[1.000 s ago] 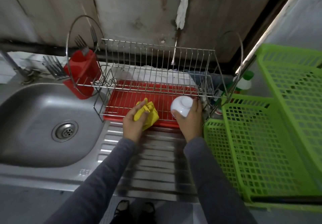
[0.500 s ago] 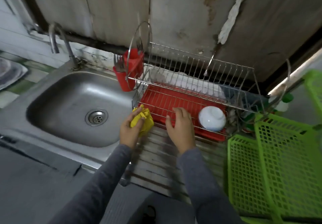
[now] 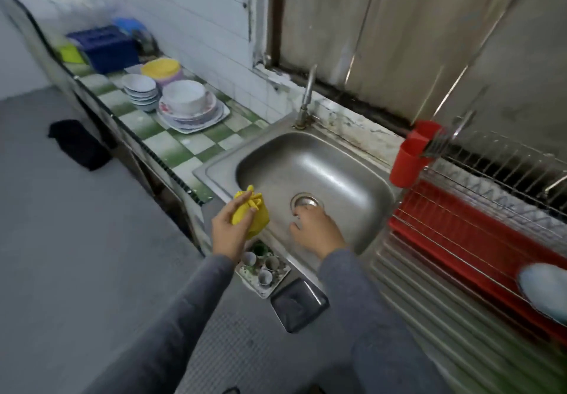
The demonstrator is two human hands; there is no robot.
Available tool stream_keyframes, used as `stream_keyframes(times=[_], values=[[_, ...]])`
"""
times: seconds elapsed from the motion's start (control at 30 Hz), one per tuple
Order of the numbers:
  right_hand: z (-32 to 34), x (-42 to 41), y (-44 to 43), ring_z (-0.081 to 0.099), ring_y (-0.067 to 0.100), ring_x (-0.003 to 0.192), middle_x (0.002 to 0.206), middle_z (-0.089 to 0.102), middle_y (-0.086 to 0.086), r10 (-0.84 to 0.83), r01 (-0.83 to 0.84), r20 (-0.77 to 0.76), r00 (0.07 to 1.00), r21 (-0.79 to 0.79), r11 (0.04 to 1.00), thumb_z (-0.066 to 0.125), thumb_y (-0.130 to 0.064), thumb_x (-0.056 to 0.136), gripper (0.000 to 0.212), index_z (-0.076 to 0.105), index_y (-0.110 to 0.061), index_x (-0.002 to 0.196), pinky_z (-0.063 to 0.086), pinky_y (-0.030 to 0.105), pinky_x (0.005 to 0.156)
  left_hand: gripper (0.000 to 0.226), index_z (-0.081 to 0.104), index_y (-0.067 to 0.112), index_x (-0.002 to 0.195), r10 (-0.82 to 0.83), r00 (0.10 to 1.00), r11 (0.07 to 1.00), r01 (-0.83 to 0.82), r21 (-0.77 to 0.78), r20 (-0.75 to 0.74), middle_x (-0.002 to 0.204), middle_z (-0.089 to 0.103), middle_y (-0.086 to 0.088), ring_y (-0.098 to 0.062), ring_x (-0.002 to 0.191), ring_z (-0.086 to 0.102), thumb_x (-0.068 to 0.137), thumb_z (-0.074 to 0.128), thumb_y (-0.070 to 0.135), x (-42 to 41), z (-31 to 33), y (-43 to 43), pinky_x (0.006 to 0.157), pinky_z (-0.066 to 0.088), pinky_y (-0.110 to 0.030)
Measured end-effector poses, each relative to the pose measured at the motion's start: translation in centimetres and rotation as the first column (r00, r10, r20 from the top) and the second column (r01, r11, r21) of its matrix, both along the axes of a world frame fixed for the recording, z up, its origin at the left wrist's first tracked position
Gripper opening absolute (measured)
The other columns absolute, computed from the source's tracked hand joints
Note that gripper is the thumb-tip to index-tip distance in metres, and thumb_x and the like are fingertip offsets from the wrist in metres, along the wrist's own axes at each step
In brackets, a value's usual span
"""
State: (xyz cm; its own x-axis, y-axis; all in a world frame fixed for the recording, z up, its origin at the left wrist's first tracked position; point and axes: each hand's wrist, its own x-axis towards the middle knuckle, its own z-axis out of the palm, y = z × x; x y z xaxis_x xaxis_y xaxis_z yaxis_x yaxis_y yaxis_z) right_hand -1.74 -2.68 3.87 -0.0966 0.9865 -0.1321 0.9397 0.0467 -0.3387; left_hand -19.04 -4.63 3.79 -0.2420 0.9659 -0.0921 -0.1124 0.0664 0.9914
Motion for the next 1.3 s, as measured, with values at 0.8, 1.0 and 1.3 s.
stream_keyframes(times=[0.8, 1.0, 1.3], values=[[-0.7, -32.4, 26.0, 0.053, 0.031, 0.122, 0.129, 0.058, 0.012, 0.415, -0.417, -0.038, 0.909, -0.046, 0.908, 0.048, -0.028, 0.101, 0.036, 0.059, -0.008, 0.128, 0.047, 0.042, 0.1, 0.032, 0.064, 0.032, 0.118, 0.346, 0.938, 0.935, -0.346, -0.079, -0.025, 0.112, 0.057, 0.011, -0.01, 0.096, 0.055, 0.096, 0.063, 0.01, -30.1, -1.1, 19.5, 0.086, 0.051, -0.035], [-0.6, -37.5, 34.0, 0.054, 0.028, 0.119, 0.13, 0.058, 0.01, 0.423, -0.424, -0.041, 0.905, -0.03, 0.905, 0.047, -0.025, 0.101, 0.036, 0.057, -0.01, 0.133, 0.047, 0.04, 0.099, 0.034, 0.063, 0.028, 0.124, 0.381, 0.924, 0.92, -0.381, -0.097, -0.016, 0.103, 0.054, 0.022, 0.0, 0.088, 0.055, 0.097, 0.061, 0.008, -34.7, -0.9, 27.1, 0.07, 0.054, -0.014], [-3.1, -45.9, 43.8, 0.051, 0.031, 0.123, 0.13, 0.057, 0.014, 0.337, -0.339, -0.039, 0.941, -0.076, 0.938, 0.046, -0.025, 0.102, 0.037, 0.057, -0.006, 0.131, 0.042, 0.042, 0.104, 0.032, 0.065, 0.028, 0.122, 0.303, 0.952, 0.941, -0.305, -0.145, -0.035, 0.108, 0.056, 0.016, -0.001, 0.09, 0.054, 0.096, 0.062, 0.01, -44.0, -2.6, 37.2, 0.067, 0.055, -0.015]])
